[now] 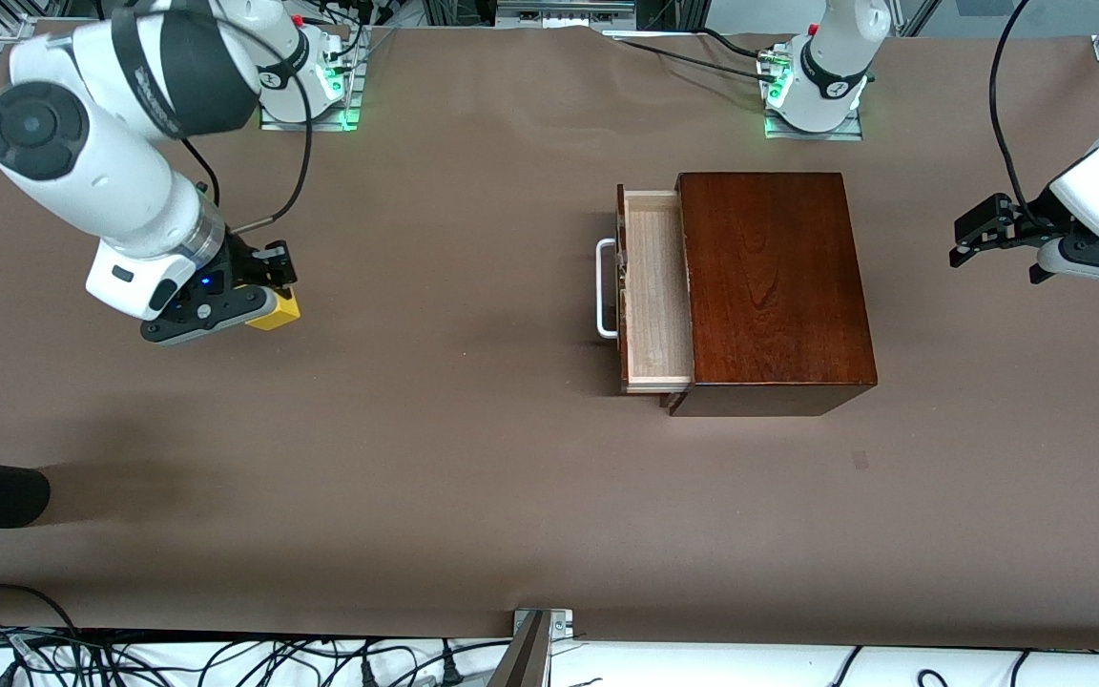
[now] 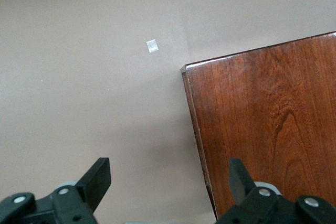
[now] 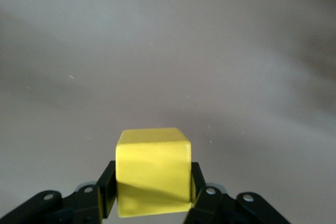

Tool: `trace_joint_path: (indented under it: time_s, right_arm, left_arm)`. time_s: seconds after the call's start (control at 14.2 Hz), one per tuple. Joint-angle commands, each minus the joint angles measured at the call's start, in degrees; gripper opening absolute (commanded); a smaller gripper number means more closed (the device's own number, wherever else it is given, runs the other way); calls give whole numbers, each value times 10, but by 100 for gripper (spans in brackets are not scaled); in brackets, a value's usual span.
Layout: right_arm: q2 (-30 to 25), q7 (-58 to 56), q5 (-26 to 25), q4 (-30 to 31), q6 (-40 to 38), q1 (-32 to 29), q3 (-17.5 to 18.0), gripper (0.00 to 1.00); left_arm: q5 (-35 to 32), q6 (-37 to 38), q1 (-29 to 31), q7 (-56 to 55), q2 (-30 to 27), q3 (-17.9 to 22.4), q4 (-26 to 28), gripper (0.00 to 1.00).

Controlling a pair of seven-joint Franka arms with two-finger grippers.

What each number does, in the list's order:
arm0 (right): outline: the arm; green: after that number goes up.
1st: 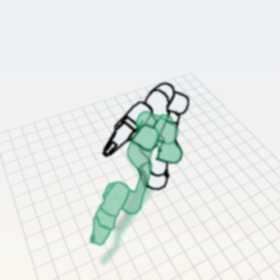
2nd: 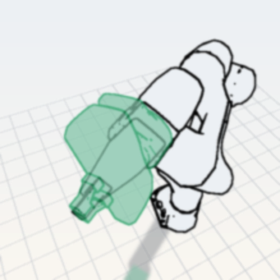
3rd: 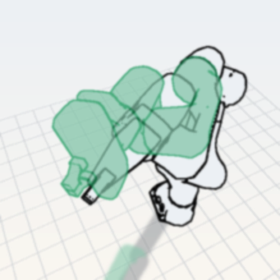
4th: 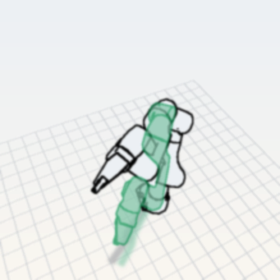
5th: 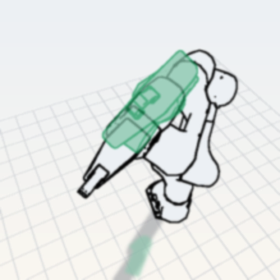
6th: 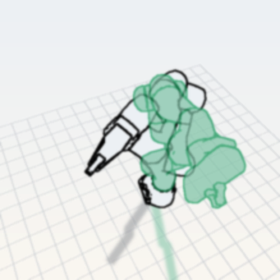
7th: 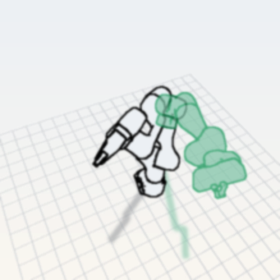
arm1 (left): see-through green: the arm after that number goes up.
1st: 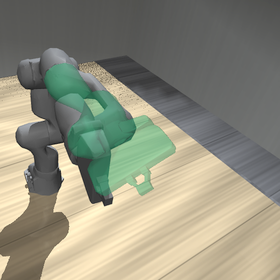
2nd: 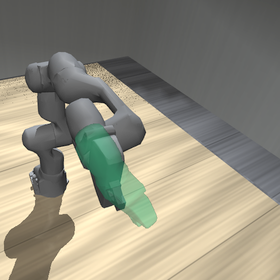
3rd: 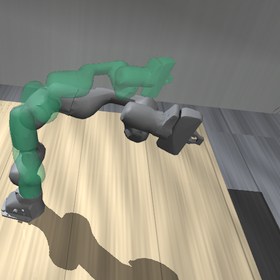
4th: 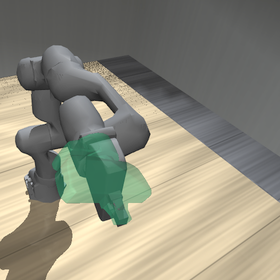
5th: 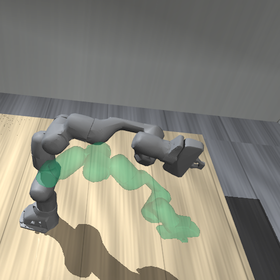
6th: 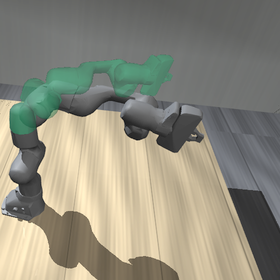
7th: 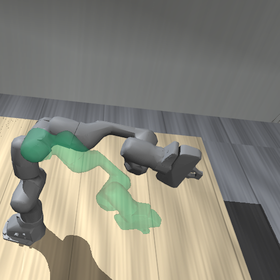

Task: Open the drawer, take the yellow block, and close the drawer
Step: 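Lift the yellow cube out and carry it beside the box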

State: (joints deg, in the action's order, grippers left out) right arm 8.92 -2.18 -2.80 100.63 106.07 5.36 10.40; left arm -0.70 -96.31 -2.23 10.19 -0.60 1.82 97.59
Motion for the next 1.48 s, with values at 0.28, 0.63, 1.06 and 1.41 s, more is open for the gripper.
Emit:
trace_joint_path:
  time_s: [0.28, 0.63, 1.06, 1.41]
  right_arm:
    - [-33, 46, 2, 246, 223, -47, -6, 0]
    - [11, 96, -4, 297, 309, -47, -16, 0]
    - [66, 153, -60, 324, 390, -47, -32, 0]
    - [96, 151, -67, 323, 427, -46, -37, 0]
  left_arm:
    - [10, 17, -4, 8, 3, -2, -13, 100]
    - [24, 34, -23, 145, 47, -52, -50, 100]
    - [91, 34, -97, 299, 82, -114, -58, 100]
    - [163, 15, -157, 217, 136, -174, -58, 100]
